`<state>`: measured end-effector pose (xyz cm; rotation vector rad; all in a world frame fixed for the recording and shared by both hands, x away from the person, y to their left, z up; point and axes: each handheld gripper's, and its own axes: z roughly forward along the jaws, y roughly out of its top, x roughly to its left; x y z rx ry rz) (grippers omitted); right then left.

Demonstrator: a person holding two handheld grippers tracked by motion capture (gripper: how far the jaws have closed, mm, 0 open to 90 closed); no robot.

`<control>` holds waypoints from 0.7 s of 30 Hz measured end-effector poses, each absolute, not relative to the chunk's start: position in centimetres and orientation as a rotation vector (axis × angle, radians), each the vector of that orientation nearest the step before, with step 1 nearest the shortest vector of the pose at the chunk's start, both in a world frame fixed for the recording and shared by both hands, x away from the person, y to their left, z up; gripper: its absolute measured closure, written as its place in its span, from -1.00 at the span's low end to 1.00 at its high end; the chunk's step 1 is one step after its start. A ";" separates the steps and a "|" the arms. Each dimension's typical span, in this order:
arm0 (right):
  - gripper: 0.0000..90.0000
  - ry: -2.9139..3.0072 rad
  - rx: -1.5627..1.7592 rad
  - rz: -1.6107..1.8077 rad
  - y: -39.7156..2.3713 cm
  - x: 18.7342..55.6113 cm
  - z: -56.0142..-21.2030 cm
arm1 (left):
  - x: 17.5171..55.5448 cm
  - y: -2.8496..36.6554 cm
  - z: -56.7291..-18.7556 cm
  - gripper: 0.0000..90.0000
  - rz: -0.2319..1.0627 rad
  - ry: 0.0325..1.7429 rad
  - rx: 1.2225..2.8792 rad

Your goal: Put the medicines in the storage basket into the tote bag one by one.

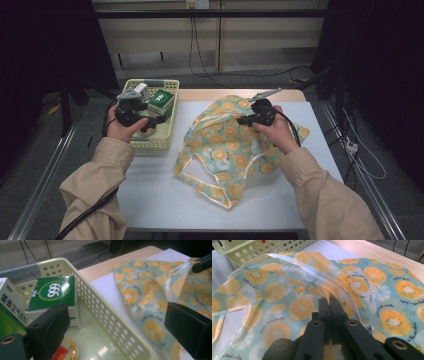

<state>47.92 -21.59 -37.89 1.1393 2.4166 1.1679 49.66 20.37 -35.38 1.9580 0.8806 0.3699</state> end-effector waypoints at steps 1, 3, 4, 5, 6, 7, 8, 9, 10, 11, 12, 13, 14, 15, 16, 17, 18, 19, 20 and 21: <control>1.00 2.419 1.140 1.167 -21.6 47.9 -37.9 | 49.9 20.6 -35.4 -0.86 0.380 0.884 1.963; 1.00 2.423 1.135 1.160 -21.6 47.9 -37.9 | 50.4 20.8 -35.5 -0.86 0.384 0.893 1.973; 1.00 2.423 1.132 1.160 -21.6 47.9 -37.9 | 50.6 20.9 -35.5 -0.85 0.386 0.895 1.974; 1.00 2.423 1.129 1.165 -21.6 47.8 -37.8 | 50.8 21.0 -35.5 -0.85 0.386 0.897 1.973; 1.00 2.423 1.130 1.167 -21.5 47.8 -37.8 | 51.1 21.1 -35.5 -0.85 0.393 0.897 1.975; 1.00 2.424 1.126 1.167 -21.5 47.8 -37.8 | 51.3 21.2 -35.6 -0.85 0.400 0.898 1.984; 1.00 2.425 1.127 1.168 -21.5 47.8 -37.8 | 51.5 21.3 -35.7 -0.85 0.408 0.900 1.992; 1.00 2.427 1.125 1.166 -21.5 47.8 -37.8 | 51.8 21.4 -35.8 -0.85 0.409 0.899 1.989; 1.00 2.426 1.126 1.168 -21.5 47.8 -37.8 | 52.0 21.5 -36.0 -0.85 0.402 0.901 1.987; 1.00 2.425 1.127 1.172 -21.4 47.8 -37.8 | 52.2 21.6 -36.2 -0.85 0.397 0.902 1.991; 1.00 2.426 1.126 1.174 -21.4 47.8 -37.8 | 52.5 21.7 -36.5 -0.85 0.387 0.903 1.993; 1.00 2.425 1.127 1.175 -21.4 47.8 -37.7 | 52.7 21.8 -36.8 -0.84 0.382 0.900 2.010; 1.00 2.424 1.126 1.174 -21.4 47.8 -37.7 | 52.9 21.8 -37.1 -0.84 0.385 0.895 2.018; 1.00 2.423 1.125 1.175 -21.4 47.8 -37.7 | 53.2 21.9 -37.3 -0.84 0.381 0.901 2.026; 1.00 2.423 1.125 1.175 -21.4 47.7 -37.7 | 53.4 21.9 -37.5 -0.83 0.380 0.900 2.040; 1.00 2.422 1.125 1.175 -21.4 47.7 -37.7 | 53.7 21.9 -37.7 -0.83 0.382 0.909 2.046; 1.00 2.421 1.126 1.178 -21.4 47.7 -37.7 | 53.9 21.8 -37.9 -0.83 0.377 0.912 2.058; 1.00 2.421 1.127 1.177 -21.4 47.7 -37.7 | 54.1 21.7 -38.1 -0.83 0.371 0.909 2.079; 1.00 2.420 1.129 1.176 -21.4 47.7 -37.7 | 54.3 21.6 -38.2 -0.83 0.399 0.907 2.106; 1.00 2.421 1.128 1.177 -21.5 47.7 -37.7 | 54.6 21.6 -38.3 -0.82 0.373 0.899 2.124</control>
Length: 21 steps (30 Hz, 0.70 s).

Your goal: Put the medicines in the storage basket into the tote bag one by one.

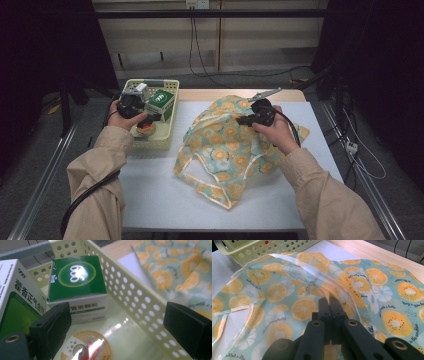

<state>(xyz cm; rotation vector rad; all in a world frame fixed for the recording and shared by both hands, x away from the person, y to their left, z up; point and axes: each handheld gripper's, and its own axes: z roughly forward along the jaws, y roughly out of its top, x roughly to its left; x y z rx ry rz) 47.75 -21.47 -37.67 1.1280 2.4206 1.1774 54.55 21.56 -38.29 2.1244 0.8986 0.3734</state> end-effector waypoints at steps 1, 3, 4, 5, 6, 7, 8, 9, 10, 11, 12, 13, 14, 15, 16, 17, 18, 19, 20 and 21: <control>1.00 2.421 1.128 1.175 -21.5 47.7 -37.7 | 54.7 21.5 -38.3 -0.82 0.368 0.899 2.138; 1.00 2.423 1.123 1.178 -21.5 47.7 -37.7 | 55.1 21.3 -38.4 -0.82 0.372 0.891 2.163; 1.00 2.426 1.120 1.178 -21.5 47.7 -37.7 | 55.2 21.3 -38.4 -0.82 0.374 0.879 2.172; 1.00 2.428 1.117 1.177 -21.5 47.7 -37.7 | 55.4 21.3 -38.3 -0.82 0.377 0.867 2.187; 1.00 2.430 1.116 1.178 -21.5 47.7 -37.6 | 55.6 21.3 -38.4 -0.82 0.377 0.869 2.185; 1.00 2.429 1.114 1.178 -21.5 47.7 -37.6 | 55.7 21.3 -38.4 -0.82 0.383 0.882 2.169; 1.00 2.428 1.112 1.184 -21.5 47.7 -37.5 | 55.8 21.3 -38.5 -0.82 0.380 0.893 2.156; 1.00 2.427 1.112 1.184 -21.6 47.6 -37.5 | 56.0 21.3 -38.6 -0.82 0.370 0.893 2.152; 1.00 2.426 1.112 1.183 -21.6 47.6 -37.4 | 56.1 21.1 -38.7 -0.82 0.407 0.914 2.153; 1.00 2.427 1.112 1.184 -21.6 47.6 -37.4 | 56.4 21.2 -38.9 -0.82 0.366 0.898 2.168; 1.00 2.429 1.110 1.181 -21.6 47.6 -37.4 | 56.5 21.2 -39.0 -0.82 0.367 0.892 2.186; 1.00 2.431 1.114 1.177 -21.7 47.6 -37.4 | 56.6 21.2 -39.3 -0.81 0.370 0.900 2.174; 1.00 2.432 1.115 1.174 -21.7 47.6 -37.4 | 56.7 21.2 -39.5 -0.79 0.380 0.930 2.180; 1.00 2.431 1.113 1.176 -21.8 47.6 -37.4 | 57.1 21.3 -39.7 -0.78 0.350 0.935 2.168; 1.00 2.429 1.116 1.179 -21.8 47.6 -37.4 | 57.2 21.4 -39.8 -0.78 0.330 0.941 2.145; 1.00 2.429 1.117 1.180 -21.8 47.6 -37.4 | 57.3 21.4 -40.0 -0.78 0.339 0.942 2.144; 1.00 2.429 1.116 1.181 -21.8 47.6 -37.4 | 57.4 21.5 -40.3 -0.78 0.334 0.941 2.161; 1.00 2.431 1.118 1.179 -21.8 47.6 -37.4 | 57.5 21.6 -40.7 -0.78 0.334 0.939 2.182; 1.00 2.432 1.118 1.178 -21.8 47.6 -37.4 | 57.5 21.7 -41.1 -0.76 0.338 0.937 2.206; 1.00 2.433 1.118 1.179 -21.8 47.6 -37.4 | 57.6 21.9 -41.4 -0.74 0.328 0.938 2.217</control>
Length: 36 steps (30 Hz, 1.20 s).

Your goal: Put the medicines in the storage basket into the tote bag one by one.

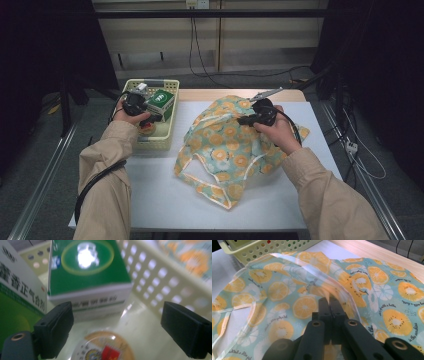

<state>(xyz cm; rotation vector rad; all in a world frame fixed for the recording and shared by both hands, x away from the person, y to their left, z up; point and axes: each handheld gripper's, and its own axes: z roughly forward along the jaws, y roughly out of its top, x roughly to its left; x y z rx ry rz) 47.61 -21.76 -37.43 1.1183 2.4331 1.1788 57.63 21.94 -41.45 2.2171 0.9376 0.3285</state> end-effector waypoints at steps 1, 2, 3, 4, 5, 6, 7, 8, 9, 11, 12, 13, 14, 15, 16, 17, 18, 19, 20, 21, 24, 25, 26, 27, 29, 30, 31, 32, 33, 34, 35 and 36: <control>1.00 2.434 1.118 1.177 -21.8 47.6 -37.4 | 57.7 22.1 -41.8 -0.75 0.349 0.931 2.226; 1.00 2.433 1.119 1.179 -21.8 47.6 -37.5 | 57.7 22.2 -42.1 -0.75 0.338 0.929 2.234; 1.00 2.433 1.121 1.181 -21.8 47.6 -37.5 | 57.7 22.2 -42.3 -0.76 0.350 0.931 2.243; 1.00 2.434 1.121 1.180 -21.8 47.7 -37.5 | 57.7 22.2 -42.6 -0.76 0.347 0.920 2.261; 1.00 2.432 1.122 1.177 -21.8 47.7 -37.5 | 57.7 22.3 -42.8 -0.76 0.343 0.904 2.278; 1.00 2.434 1.124 1.178 -21.8 47.7 -37.6 | 57.8 22.2 -43.0 -0.76 0.353 0.901 2.296; 1.00 2.436 1.125 1.178 -21.8 47.8 -37.6 | 57.8 22.2 -43.2 -0.76 0.355 0.911 2.305; 1.00 2.437 1.126 1.177 -21.8 47.8 -37.7 | 57.9 22.2 -43.4 -0.76 0.349 0.927 2.296; 1.00 2.442 1.124 1.176 -21.8 47.8 -37.7 | 58.0 22.3 -43.4 -0.76 0.346 0.917 2.317; 1.00 2.442 1.124 1.176 -21.7 47.8 -37.8 | 57.9 22.2 -43.8 -0.76 0.367 0.956 2.321; 1.00 2.442 1.127 1.176 -21.7 47.8 -37.8 | 58.1 22.4 -43.9 -0.73 0.324 0.929 2.330; 1.00 2.443 1.128 1.175 -21.7 47.9 -37.9 | 58.1 22.3 -44.0 -0.72 0.332 0.931 2.344; 1.00 2.443 1.128 1.175 -21.6 47.9 -37.9 | 58.1 22.2 -44.1 -0.72 0.332 0.928 2.366; 1.00 2.442 1.130 1.176 -21.6 47.9 -38.0 | 58.1 22.0 -44.3 -0.72 0.359 0.930 2.383; 1.00 2.443 1.130 1.175 -21.6 47.9 -38.0 | 58.2 22.0 -44.3 -0.71 0.335 0.916 2.413; 1.00 2.443 1.131 1.175 -21.6 47.9 -38.0 | 58.2 21.9 -44.5 -0.71 0.340 0.922 2.430; 1.00 2.445 1.133 1.172 -21.6 47.9 -38.0 | 58.2 21.8 -44.7 -0.69 0.332 0.934 2.427; 1.00 2.447 1.131 1.170 -21.6 47.9 -38.1 | 58.2 21.8 -44.7 -0.70 0.343 0.939 2.431; 1.00 2.448 1.130 1.168 -21.6 47.9 -38.1 | 58.3 21.9 -44.7 -0.68 0.350 0.941 2.427; 1.00 2.451 1.129 1.167 -21.6 47.9 -38.1 | 58.3 21.9 -44.7 -0.66 0.339 0.947 2.421; 1.00 2.449 1.128 1.164 -21.7 47.9 -38.0 | 58.3 22.1 -44.8 -0.63 0.318 0.952 2.405; 1.00 2.447 1.130 1.165 -21.8 47.9 -38.0 | 58.3 22.2 -44.7 -0.62 0.321 0.951 2.415; 1.00 2.446 1.132 1.165 -21.8 47.9 -38.0 | 58.4 22.3 -44.8 -0.61 0.311 0.944 2.410; 1.00 2.447 1.130 1.164 -21.8 47.8 -38.0 | 58.4 22.3 -44.8 -0.60 0.300 0.945 2.400; 1.00 2.450 1.128 1.163 -21.8 47.8 -38.0 | 58.4 22.3 -44.9 -0.59 0.302 0.950 2.393; 1.00 2.451 1.126 1.165 -21.8 47.8 -38.0 | 58.4 22.4 -44.9 -0.59 0.288 0.948 2.392; 1.00 2.453 1.123 1.166 -21.7 47.8 -38.0 | 58.5 22.4 -44.9 -0.59 0.290 0.942 2.394; 1.00 2.453 1.124 1.165 -21.7 47.8 -38.0 | 58.5 22.5 -44.9 -0.59 0.277 0.937 2.395; 1.00 2.451 1.129 1.168 -21.8 47.8 -38.0 | 58.5 22.5 -44.9 -0.60 0.282 0.932 2.397; 1.00 2.448 1.132 1.169 -21.8 47.8 -38.0 | 58.5 22.6 -44.9 -0.60 0.279 0.922 2.407; 1.00 2.445 1.134 1.168 -21.8 47.9 -38.1 | 58.5 22.6 -44.8 -0.60 0.278 0.918 2.411; 1.00 2.446 1.135 1.169 -21.8 47.9 -38.1 | 58.5 22.6 -44.8 -0.60 0.276 0.913 2.413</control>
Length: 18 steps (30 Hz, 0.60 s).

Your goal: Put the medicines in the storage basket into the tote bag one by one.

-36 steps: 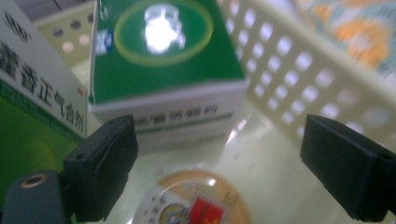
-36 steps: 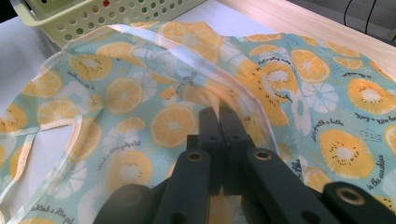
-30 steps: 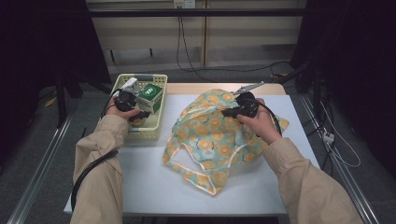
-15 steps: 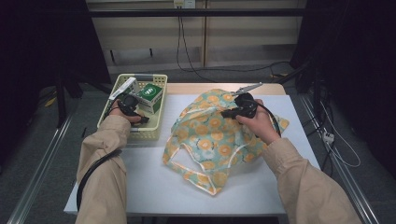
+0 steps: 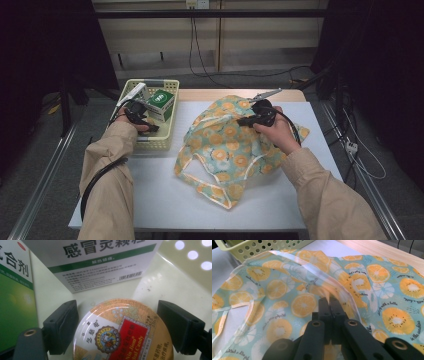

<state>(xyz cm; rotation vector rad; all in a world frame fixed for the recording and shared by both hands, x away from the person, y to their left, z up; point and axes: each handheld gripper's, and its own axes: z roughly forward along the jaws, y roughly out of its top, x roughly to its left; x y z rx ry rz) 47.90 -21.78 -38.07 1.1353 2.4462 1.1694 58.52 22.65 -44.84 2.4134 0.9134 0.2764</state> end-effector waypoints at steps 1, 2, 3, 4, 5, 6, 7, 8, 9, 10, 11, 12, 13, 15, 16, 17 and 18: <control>1.00 2.448 1.133 1.168 -21.8 47.9 -38.1 | 58.5 22.7 -44.9 -0.60 0.279 0.909 2.410; 1.00 2.448 1.134 1.166 -21.8 47.9 -38.1 | 58.5 22.8 -44.9 -0.60 0.261 0.899 2.407; 1.00 2.449 1.134 1.168 -21.7 47.9 -38.1 | 58.4 22.8 -44.9 -0.60 0.265 0.894 2.401; 1.00 2.449 1.136 1.171 -21.7 48.0 -38.2 | 58.4 22.9 -44.9 -0.60 0.245 0.882 2.405; 1.00 2.449 1.133 1.171 -21.7 48.0 -38.2 | 58.4 23.0 -44.9 -0.60 0.250 0.849 2.428; 1.00 2.449 1.132 1.172 -21.7 48.0 -38.2 | 58.4 23.0 -44.9 -0.60 0.244 0.849 2.423; 1.00 2.451 1.134 1.174 -21.7 48.0 -38.3 | 58.3 23.1 -44.9 -0.59 0.240 0.842 2.426; 1.00 2.449 1.135 1.171 -21.7 48.0 -38.3 | 58.3 23.2 -44.8 -0.58 0.261 0.842 2.434; 1.00 2.450 1.135 1.172 -21.6 48.0 -38.3 | 58.3 23.1 -44.8 -0.58 0.262 0.835 2.434; 1.00 2.450 1.139 1.173 -21.6 48.0 -38.4 | 58.3 23.1 -44.9 -0.57 0.256 0.843 2.413; 1.00 2.449 1.137 1.174 -21.6 48.1 -38.4 | 58.3 23.2 -44.8 -0.54 0.241 0.837 2.423; 1.00 2.449 1.136 1.174 -21.5 48.1 -38.4 | 58.3 23.2 -44.8 -0.52 0.248 0.831 2.429; 1.00 2.453 1.136 1.172 -21.5 48.0 -38.4 | 58.3 23.1 -44.8 -0.52 0.244 0.833 2.431; 1.00 2.455 1.128 1.170 -21.4 48.0 -38.3 | 58.4 23.0 -44.7 -0.51 0.244 0.841 2.433; 1.00 2.454 1.127 1.171 -21.4 48.0 -38.3 | 58.4 23.0 -44.7 -0.51 0.245 0.854 2.434; 1.00 2.453 1.128 1.173 -21.4 48.0 -38.3 | 58.4 22.9 -44.7 -0.51 0.238 0.873 2.420; 1.00 2.451 1.128 1.175 -21.4 48.0 -38.3 | 58.4 22.8 -44.6 -0.51 0.249 0.865 2.431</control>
